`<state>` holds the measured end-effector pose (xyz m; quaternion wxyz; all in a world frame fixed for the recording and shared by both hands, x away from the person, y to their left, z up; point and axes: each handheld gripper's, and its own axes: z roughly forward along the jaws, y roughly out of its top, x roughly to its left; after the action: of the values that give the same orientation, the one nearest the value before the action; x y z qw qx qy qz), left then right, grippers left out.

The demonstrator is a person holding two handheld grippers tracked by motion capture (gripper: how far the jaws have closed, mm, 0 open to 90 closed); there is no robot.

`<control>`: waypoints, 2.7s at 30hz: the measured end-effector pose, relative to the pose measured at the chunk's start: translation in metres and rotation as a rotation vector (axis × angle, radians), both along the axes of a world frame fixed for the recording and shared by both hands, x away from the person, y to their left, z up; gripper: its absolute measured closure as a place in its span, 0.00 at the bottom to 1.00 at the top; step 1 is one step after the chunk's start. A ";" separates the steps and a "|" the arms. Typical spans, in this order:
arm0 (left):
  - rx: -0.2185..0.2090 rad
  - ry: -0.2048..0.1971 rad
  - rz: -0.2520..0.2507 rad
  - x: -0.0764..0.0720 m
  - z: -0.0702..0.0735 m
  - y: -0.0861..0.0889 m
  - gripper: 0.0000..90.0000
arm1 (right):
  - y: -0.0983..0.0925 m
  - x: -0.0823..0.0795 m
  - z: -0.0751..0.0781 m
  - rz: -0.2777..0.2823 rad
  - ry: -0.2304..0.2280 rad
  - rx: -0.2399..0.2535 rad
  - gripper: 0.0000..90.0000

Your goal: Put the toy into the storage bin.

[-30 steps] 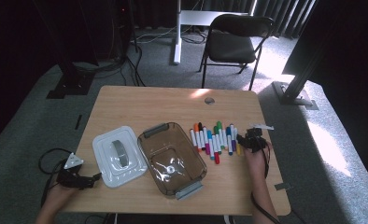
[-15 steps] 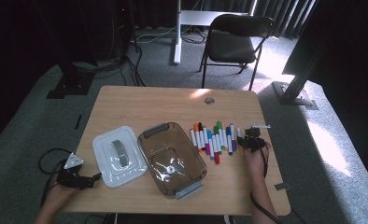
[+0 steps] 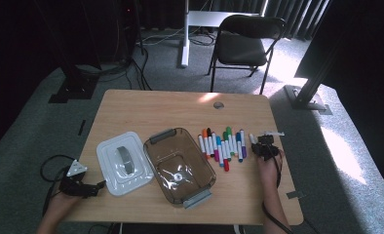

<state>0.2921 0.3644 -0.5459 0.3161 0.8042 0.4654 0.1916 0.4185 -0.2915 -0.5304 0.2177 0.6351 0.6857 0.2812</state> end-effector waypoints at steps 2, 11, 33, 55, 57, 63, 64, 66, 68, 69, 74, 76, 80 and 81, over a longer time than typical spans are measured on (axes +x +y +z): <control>0.000 0.000 0.000 0.000 0.000 0.000 0.02 | -0.001 -0.003 0.006 -0.007 -0.008 0.009 0.85; 0.000 0.000 0.000 0.000 0.000 0.000 0.02 | 0.002 -0.016 0.036 -0.010 -0.046 0.030 0.85; 0.000 0.000 0.000 0.000 0.000 0.000 0.02 | 0.052 -0.048 0.107 0.088 -0.157 0.100 0.85; 0.001 0.000 0.000 0.000 0.000 0.000 0.02 | 0.153 -0.071 0.154 0.346 -0.212 0.220 0.85; 0.001 -0.001 0.001 0.000 0.000 0.000 0.02 | 0.159 -0.071 0.155 0.361 -0.213 0.224 0.85; 0.001 -0.001 0.001 0.000 0.000 0.000 0.02 | 0.191 -0.074 0.148 0.435 -0.183 0.238 0.85; 0.001 0.000 0.000 0.000 0.000 0.000 0.02 | 0.195 -0.074 0.146 0.444 -0.175 0.237 0.85; 0.001 0.000 0.000 0.000 0.000 0.000 0.02 | 0.204 -0.073 0.142 0.470 -0.149 0.232 0.85; 0.001 0.000 0.000 0.000 0.000 0.000 0.02 | 0.213 -0.072 0.137 0.503 -0.131 0.215 0.85; 0.001 0.000 0.000 0.000 0.000 0.000 0.02 | 0.217 -0.072 0.136 0.518 -0.119 0.212 0.85; 0.001 -0.002 0.000 0.000 0.000 0.000 0.02 | 0.238 -0.073 0.124 0.594 -0.056 0.173 0.85; 0.001 -0.002 0.000 0.000 0.000 0.000 0.02 | 0.246 -0.074 0.119 0.611 -0.024 0.156 0.85; 0.001 -0.002 0.000 0.000 0.000 0.000 0.02 | 0.260 -0.076 0.109 0.648 0.039 0.126 0.85; 0.001 -0.002 0.000 0.000 0.000 0.000 0.02 | 0.263 -0.077 0.107 0.656 0.048 0.123 0.85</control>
<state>0.2922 0.3643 -0.5460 0.3162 0.8042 0.4649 0.1925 0.3417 -0.0282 -0.4233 0.0608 0.3990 0.8403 0.3620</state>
